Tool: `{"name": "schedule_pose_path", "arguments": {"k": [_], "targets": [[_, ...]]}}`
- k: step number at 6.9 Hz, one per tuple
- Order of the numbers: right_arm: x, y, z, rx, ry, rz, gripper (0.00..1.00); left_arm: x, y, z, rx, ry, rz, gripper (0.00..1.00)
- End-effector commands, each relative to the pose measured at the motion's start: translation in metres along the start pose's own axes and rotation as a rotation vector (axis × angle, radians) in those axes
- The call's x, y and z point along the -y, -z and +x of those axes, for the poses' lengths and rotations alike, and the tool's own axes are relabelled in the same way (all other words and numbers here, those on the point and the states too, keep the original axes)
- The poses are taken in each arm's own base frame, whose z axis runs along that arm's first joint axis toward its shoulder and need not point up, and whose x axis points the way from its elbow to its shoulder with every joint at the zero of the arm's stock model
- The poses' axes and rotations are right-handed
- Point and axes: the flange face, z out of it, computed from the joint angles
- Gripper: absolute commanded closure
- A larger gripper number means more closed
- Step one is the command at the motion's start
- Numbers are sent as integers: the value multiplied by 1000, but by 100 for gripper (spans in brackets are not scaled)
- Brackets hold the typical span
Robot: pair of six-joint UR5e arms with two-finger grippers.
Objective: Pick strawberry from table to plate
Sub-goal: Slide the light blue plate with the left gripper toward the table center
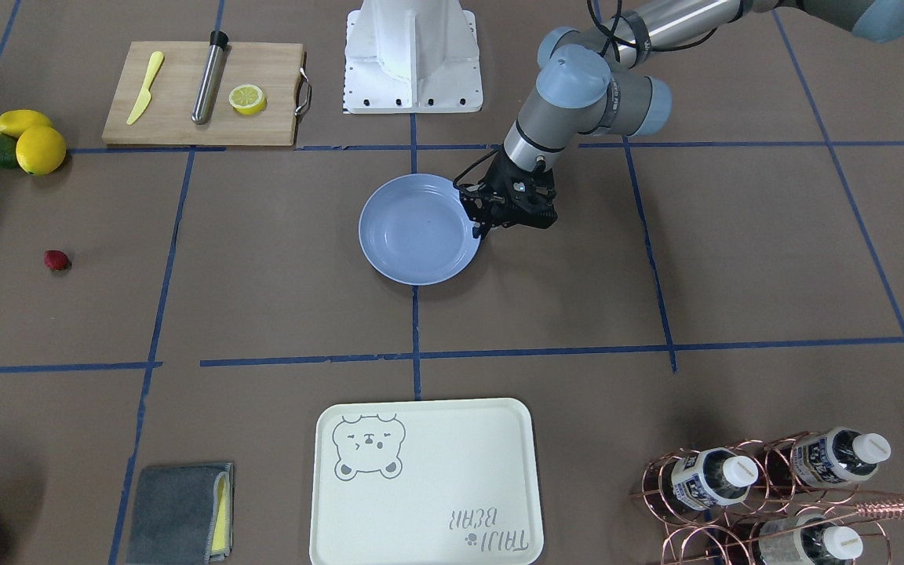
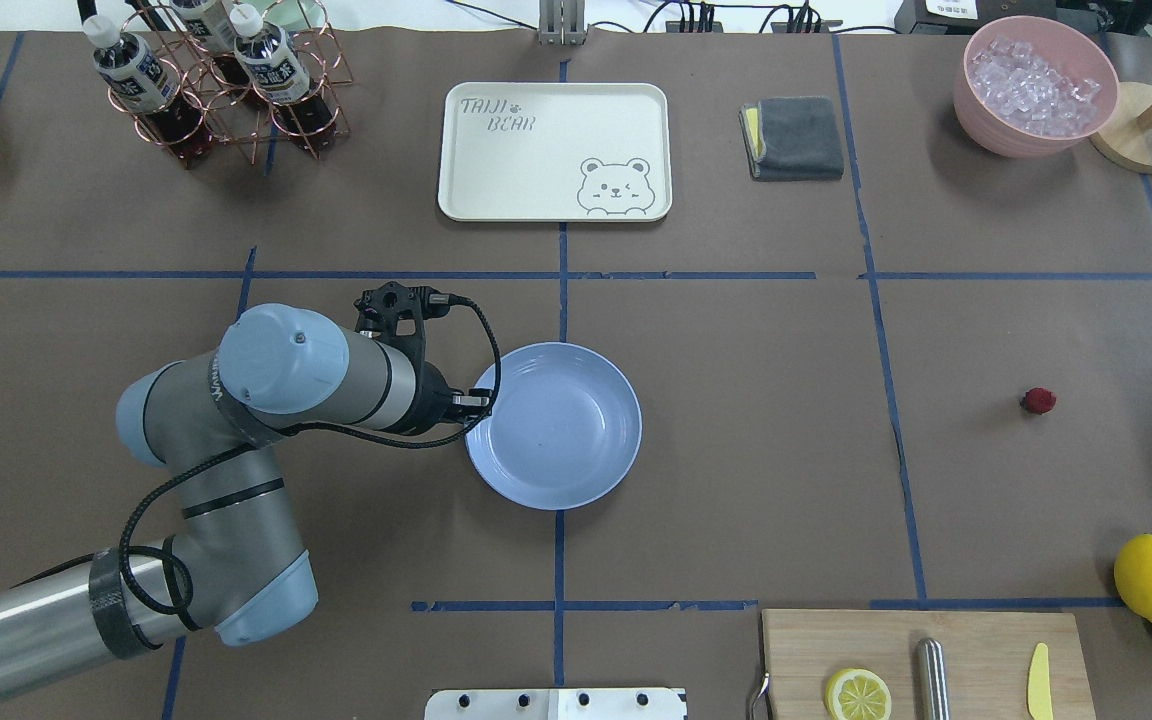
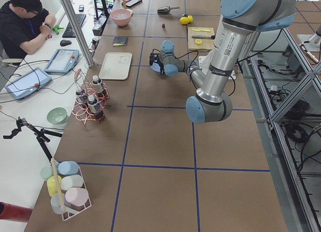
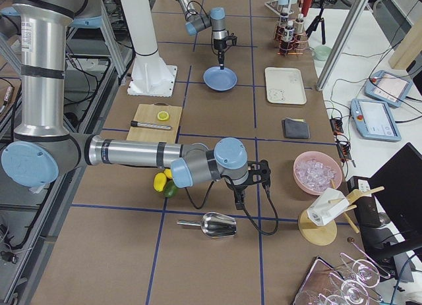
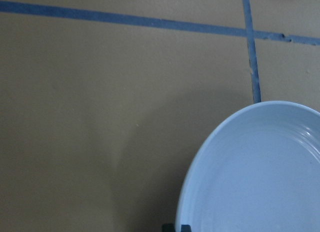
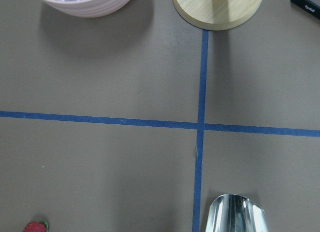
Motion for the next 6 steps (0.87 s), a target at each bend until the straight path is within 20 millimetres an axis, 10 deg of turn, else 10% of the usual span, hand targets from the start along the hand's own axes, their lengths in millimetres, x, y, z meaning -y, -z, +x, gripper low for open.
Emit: {"name": "schedule_pose_path", "arguments": {"k": [1, 3, 5, 6], "targets": [[0, 0, 0, 0, 0, 0, 0, -6, -8, 1, 7, -4, -9, 100], [0, 0, 0, 0, 0, 0, 0, -7, -9, 1, 7, -5, -10, 97], [1, 1, -1, 0, 2, 2, 0, -7, -7, 3, 3, -15, -9, 0], [2, 3, -4, 2, 9, 6, 0, -5, 0, 3, -4, -28, -8, 0]]}}
